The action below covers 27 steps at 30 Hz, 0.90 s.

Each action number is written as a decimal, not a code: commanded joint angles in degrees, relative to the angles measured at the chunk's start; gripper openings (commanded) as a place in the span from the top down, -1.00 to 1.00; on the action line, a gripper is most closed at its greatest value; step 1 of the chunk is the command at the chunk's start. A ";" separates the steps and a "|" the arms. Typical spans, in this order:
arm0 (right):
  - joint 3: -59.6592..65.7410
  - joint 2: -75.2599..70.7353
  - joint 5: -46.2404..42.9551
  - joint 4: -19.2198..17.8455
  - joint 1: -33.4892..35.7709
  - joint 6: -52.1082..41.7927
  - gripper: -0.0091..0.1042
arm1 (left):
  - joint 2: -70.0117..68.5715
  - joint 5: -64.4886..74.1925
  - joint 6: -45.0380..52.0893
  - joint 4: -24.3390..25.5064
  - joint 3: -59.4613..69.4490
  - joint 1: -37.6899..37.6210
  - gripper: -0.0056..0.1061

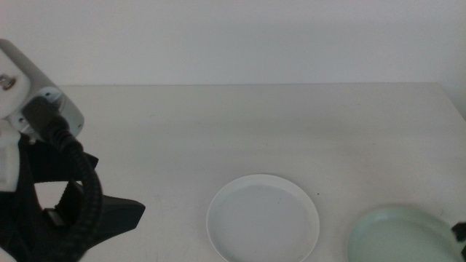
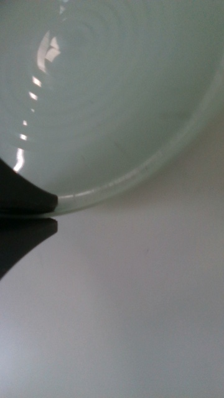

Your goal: Stack the three bowls on top of each other.

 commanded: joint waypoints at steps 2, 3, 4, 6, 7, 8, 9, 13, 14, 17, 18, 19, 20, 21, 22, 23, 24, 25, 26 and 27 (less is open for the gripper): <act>-5.44 -8.05 4.74 0.63 -0.38 0.97 0.86 | -0.31 -2.72 -0.22 -1.60 -1.53 0.03 -0.78; -6.89 -9.60 6.49 1.01 -0.38 2.06 0.86 | -0.31 -2.72 -0.22 -1.60 -1.53 0.03 -0.78; -8.77 -11.40 8.16 1.53 -0.38 3.79 0.86 | -0.31 -2.72 -0.22 -1.60 -1.53 0.03 -0.78; -12.62 -14.15 11.00 2.63 -0.26 7.33 0.86 | -0.31 -2.72 -0.22 -1.60 -1.53 0.03 -0.78; -14.16 -14.84 11.92 2.96 0.01 8.82 0.86 | -0.31 -2.72 -0.22 -1.60 -1.53 0.03 -0.78; -15.90 -15.31 13.08 3.37 0.55 10.08 0.86 | -0.31 -2.72 -0.22 -1.60 -1.53 0.03 -0.78; -17.37 -15.49 14.01 3.85 1.31 11.11 0.86 | -0.31 -2.72 -0.22 -1.60 -1.53 0.03 -0.78; -19.44 -15.06 13.86 7.64 5.94 11.67 0.86 | -0.31 -2.72 -0.22 -1.60 -1.53 0.03 -0.78; -19.44 -14.73 13.42 9.04 7.55 11.67 0.86 | -0.31 -2.72 -0.22 -1.60 -1.53 0.03 -0.78; -19.44 -12.66 10.59 11.79 12.58 11.67 0.86 | -0.31 -2.72 -0.22 -1.60 -1.53 0.03 -0.78; -19.44 -11.75 9.20 12.55 14.51 11.67 0.86 | -0.31 -2.72 -0.22 -1.60 -1.53 0.03 -0.78; -19.44 -10.93 8.12 12.84 16.43 11.89 0.86 | -0.31 -2.72 -0.22 -1.60 -1.53 0.03 -0.78; -19.44 -9.78 6.80 13.31 18.29 12.09 0.86 | -0.31 -2.72 -0.22 -1.60 -1.53 0.03 -0.78; -19.51 -8.55 5.51 13.70 20.02 12.41 0.86 | -0.31 -2.72 -0.22 -1.60 -1.53 0.03 -0.78; -19.75 -7.16 4.43 13.91 21.36 12.72 0.86 | -0.31 -2.72 -0.22 -1.60 -1.53 0.03 -0.78; -20.31 -5.58 3.63 13.91 23.00 13.33 0.86 | -0.31 -2.72 -0.22 -1.60 -1.53 0.03 -0.78; -21.16 -3.95 3.15 13.91 24.58 13.75 0.86 | -0.31 -2.72 -0.22 -1.60 -1.53 0.03 -0.78; -22.03 -2.65 3.02 13.91 25.79 13.98 0.86 | -0.31 -2.72 -0.22 -1.60 -1.53 0.03 -0.78; -23.30 -0.97 3.02 13.91 27.21 14.04 0.86 | -0.31 -2.72 -0.22 -1.60 -1.53 0.03 -0.78; -24.65 0.76 3.02 13.76 28.42 14.04 0.86 | -0.31 -2.72 -0.22 -1.60 -1.53 0.03 -0.78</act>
